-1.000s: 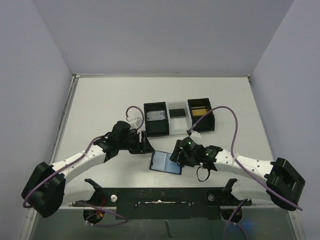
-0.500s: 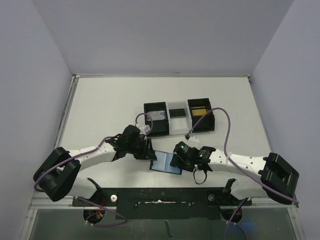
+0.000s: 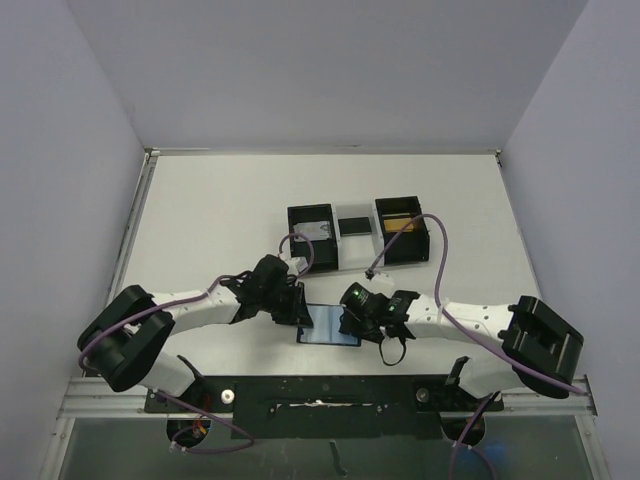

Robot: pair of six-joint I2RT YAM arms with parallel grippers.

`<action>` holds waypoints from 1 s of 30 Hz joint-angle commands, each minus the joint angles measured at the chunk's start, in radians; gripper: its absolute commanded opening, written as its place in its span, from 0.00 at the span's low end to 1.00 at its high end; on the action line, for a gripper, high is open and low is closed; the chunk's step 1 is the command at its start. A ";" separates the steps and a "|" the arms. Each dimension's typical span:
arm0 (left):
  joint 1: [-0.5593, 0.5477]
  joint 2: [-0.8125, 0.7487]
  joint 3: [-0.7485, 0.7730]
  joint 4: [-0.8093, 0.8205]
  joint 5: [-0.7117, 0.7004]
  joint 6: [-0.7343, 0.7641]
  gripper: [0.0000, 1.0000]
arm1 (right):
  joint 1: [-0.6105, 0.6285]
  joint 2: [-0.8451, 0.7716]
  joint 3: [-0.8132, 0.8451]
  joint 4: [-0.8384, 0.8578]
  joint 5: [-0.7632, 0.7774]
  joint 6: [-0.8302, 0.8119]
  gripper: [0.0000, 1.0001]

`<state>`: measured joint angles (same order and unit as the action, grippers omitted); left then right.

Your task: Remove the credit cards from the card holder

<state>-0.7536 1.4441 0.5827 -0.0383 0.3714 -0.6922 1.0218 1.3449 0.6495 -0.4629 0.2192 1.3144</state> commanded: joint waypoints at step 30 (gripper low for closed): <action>0.013 -0.101 0.079 -0.127 -0.243 0.086 0.49 | -0.060 0.116 0.118 0.103 -0.057 -0.124 0.34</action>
<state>-0.7521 1.3205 0.6395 -0.1669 0.1566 -0.6357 0.9672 1.4433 0.7059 -0.3569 0.1398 1.2251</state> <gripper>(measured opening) 0.485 0.336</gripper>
